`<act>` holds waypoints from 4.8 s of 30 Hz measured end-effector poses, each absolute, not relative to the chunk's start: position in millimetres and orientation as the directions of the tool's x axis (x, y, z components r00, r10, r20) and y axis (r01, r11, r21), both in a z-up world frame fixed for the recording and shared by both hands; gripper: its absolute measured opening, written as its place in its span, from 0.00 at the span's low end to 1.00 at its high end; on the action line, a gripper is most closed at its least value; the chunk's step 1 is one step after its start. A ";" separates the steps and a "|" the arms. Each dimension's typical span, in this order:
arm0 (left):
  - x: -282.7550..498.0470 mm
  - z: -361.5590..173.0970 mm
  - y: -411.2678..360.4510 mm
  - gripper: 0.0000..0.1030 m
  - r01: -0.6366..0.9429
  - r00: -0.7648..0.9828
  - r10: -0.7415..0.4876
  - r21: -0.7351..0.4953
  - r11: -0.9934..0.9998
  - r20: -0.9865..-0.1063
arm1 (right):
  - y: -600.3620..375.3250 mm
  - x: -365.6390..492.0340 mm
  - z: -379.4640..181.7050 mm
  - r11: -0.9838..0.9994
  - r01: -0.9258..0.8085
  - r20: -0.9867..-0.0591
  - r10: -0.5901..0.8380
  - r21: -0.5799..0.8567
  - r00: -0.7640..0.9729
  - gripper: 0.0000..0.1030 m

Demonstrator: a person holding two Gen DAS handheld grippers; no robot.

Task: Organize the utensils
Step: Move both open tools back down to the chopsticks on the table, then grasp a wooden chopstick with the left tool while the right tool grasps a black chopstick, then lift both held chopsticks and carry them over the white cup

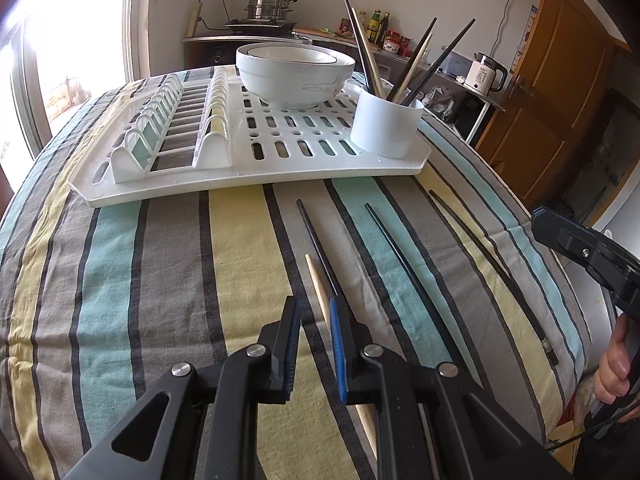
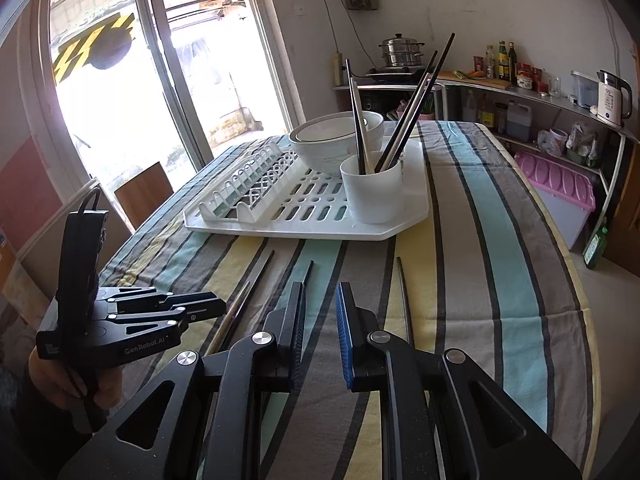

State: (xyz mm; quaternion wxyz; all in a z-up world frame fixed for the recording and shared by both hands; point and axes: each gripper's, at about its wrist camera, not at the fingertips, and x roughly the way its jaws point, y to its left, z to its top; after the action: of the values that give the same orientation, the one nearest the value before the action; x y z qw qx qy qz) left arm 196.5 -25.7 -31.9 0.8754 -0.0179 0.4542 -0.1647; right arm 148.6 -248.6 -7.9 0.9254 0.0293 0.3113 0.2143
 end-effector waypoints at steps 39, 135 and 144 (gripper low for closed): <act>224.9 -37.4 -12.5 0.05 0.282 0.570 -0.200 -0.039 0.959 -0.797 | -168.7 236.5 -58.4 0.917 -0.398 -0.767 0.279 0.033 0.578 0.15; 244.1 85.5 24.7 0.04 0.262 0.624 -0.302 -0.171 0.950 -0.721 | -241.9 155.1 88.9 0.905 -0.408 -0.368 0.423 0.122 0.828 0.04; 224.0 121.0 15.0 0.04 0.309 0.684 -0.341 -0.168 0.936 -0.645 | -249.9 154.2 93.9 0.911 -0.389 -0.350 0.412 0.137 0.841 0.04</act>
State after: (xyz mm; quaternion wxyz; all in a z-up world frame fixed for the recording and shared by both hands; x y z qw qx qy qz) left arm 224.0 15.0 121.0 0.9173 -0.0227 0.3560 -0.1772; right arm 154.2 -249.9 93.9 0.9589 0.0304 0.1893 0.2090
